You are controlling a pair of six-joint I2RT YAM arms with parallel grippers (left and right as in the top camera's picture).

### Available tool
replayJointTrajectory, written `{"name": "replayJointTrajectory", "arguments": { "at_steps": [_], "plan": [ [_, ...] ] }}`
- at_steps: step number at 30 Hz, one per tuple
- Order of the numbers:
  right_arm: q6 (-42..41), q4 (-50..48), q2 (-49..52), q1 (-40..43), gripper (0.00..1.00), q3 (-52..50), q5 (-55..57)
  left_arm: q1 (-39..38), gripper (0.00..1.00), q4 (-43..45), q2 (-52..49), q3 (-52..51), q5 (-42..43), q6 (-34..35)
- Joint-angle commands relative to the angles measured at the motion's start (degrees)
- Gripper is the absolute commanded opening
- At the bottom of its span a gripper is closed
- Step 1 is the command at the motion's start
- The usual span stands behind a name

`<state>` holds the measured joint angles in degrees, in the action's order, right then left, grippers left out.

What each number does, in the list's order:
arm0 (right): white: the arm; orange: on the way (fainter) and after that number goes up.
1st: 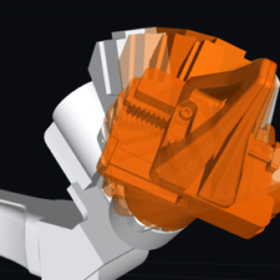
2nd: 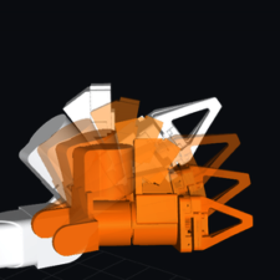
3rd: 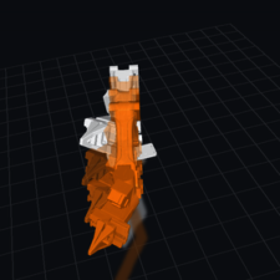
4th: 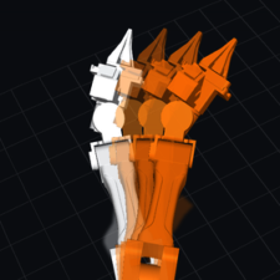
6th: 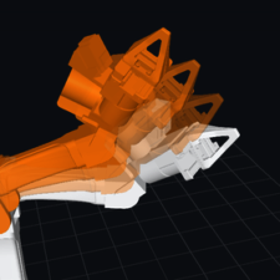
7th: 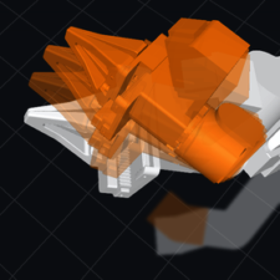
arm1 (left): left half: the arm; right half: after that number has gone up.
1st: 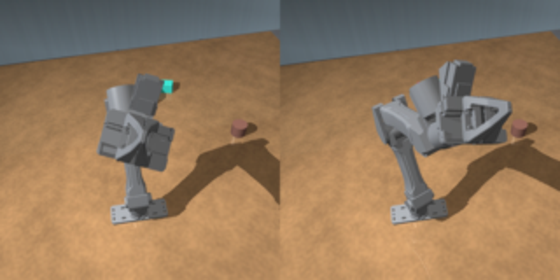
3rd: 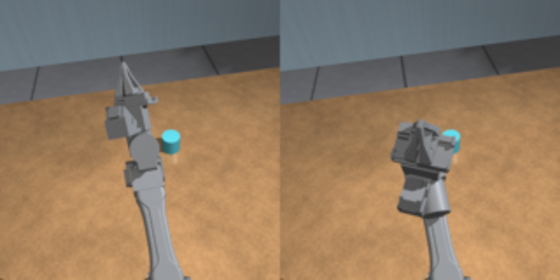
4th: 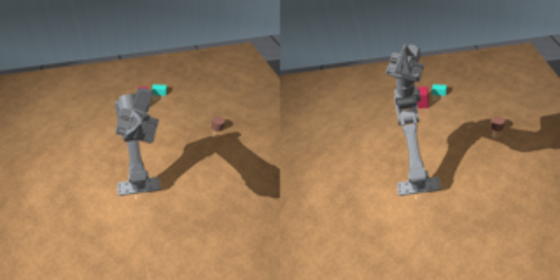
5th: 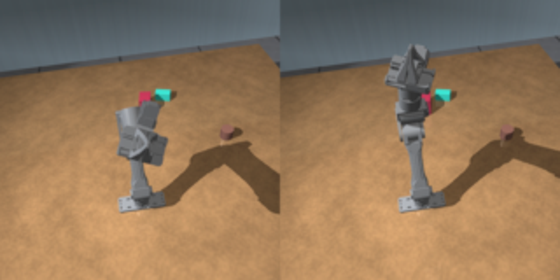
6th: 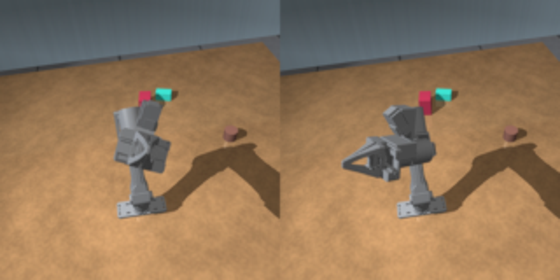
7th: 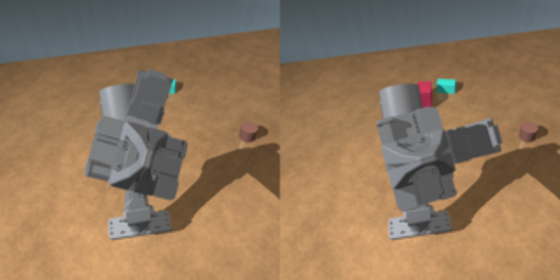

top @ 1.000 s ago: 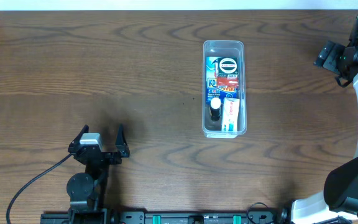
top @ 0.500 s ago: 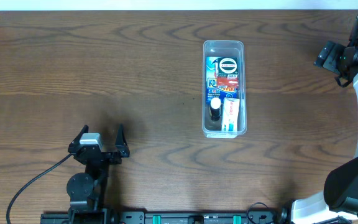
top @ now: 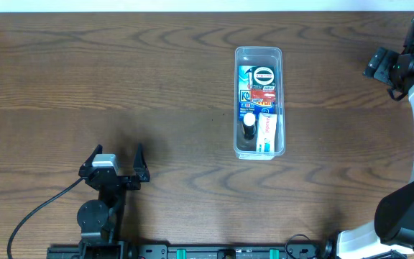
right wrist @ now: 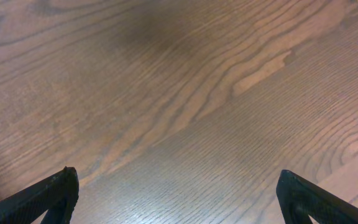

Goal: Pack container

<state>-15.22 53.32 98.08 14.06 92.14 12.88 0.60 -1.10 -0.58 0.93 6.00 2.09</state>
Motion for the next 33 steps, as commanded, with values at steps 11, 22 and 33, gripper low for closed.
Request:
{"name": "replayJointTrajectory", "arguments": {
  "at_steps": [11, 22, 33],
  "plan": [
    [0.70, 0.13, -14.01, -7.06, 0.99, -0.02, 0.61, 0.24, 0.98, -2.34, 0.35, -0.70, 0.66, -0.35],
    [0.70, 0.07, -34.32, -18.21, 0.99, -4.63, 0.61, 0.24, 0.98, -2.34, 0.35, -0.70, 0.68, -0.37],
    [0.76, -0.81, -56.13, -19.23, 0.99, -28.65, 3.26, 0.24, 0.98, -2.34, 0.35, -0.70, 0.68, -0.35]
  ]
}}
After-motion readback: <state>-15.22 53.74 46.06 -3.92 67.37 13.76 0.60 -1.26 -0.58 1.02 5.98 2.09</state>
